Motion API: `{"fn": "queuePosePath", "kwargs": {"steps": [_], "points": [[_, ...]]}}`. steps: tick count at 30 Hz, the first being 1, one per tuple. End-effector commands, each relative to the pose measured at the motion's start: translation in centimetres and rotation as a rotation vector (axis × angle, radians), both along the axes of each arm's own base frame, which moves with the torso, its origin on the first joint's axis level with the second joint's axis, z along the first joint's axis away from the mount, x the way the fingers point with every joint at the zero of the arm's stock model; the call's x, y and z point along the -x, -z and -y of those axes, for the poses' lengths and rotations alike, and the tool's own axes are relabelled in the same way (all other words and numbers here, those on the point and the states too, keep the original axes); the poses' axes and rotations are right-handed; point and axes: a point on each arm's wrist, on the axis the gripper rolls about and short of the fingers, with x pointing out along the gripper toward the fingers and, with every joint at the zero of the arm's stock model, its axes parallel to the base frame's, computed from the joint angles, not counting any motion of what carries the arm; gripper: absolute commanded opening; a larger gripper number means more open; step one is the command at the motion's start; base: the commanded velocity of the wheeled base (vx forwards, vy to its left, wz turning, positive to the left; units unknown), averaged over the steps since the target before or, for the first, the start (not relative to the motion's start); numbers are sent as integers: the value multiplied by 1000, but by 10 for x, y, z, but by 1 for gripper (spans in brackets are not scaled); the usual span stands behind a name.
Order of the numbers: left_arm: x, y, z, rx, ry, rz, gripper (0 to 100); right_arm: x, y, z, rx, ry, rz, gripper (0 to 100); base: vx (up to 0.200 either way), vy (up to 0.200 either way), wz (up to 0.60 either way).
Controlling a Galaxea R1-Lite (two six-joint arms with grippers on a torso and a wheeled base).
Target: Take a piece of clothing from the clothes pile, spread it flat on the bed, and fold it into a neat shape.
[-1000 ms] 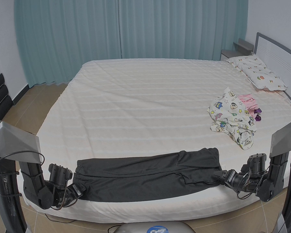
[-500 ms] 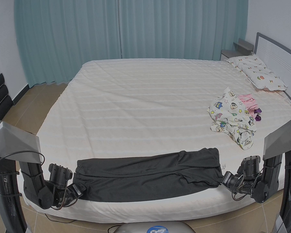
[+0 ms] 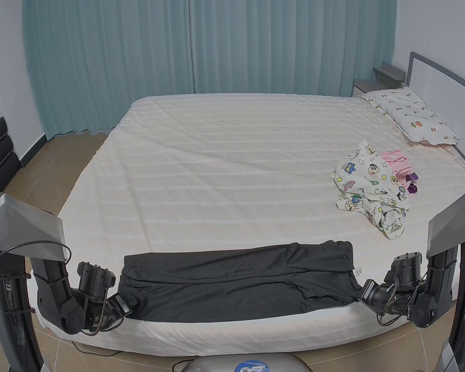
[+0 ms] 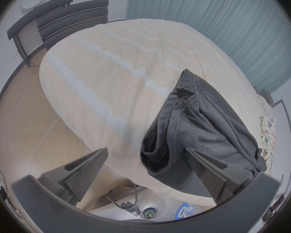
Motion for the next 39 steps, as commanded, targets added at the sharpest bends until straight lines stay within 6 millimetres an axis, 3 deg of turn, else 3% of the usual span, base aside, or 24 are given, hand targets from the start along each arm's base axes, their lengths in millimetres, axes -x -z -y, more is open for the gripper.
{"fn": "queuePosePath", "kwargs": {"steps": [1,4,5,13,17,23,27,34,39], "points": [[0,-2,-1,14,1,7,100,4,0,1,5,-4,-12,0,0,0,0],[-2,-6,-5,21,-11,23,100,5,1,0,13,-14,-24,0,0,0,0],[-2,-8,-6,25,-16,30,100,4,1,0,13,-13,-14,100,0,0,0],[-6,-42,-21,98,-39,147,100,6,-10,1,7,-12,22,100,0,0,0],[-22,-73,-30,131,-61,231,100,6,-18,4,0,4,51,100,0,0,0],[-49,-88,-5,217,-103,261,100,4,-19,6,-4,13,57,100,0,0,0],[-56,-84,7,236,-111,236,100,4,-18,6,-4,16,57,100,0,0,0],[-71,-57,38,255,-123,137,100,2,-17,9,-4,29,56,100,0,0,0],[-76,-43,43,219,-134,119,100,2,-16,9,-4,29,52,100,0,0,0]]}}
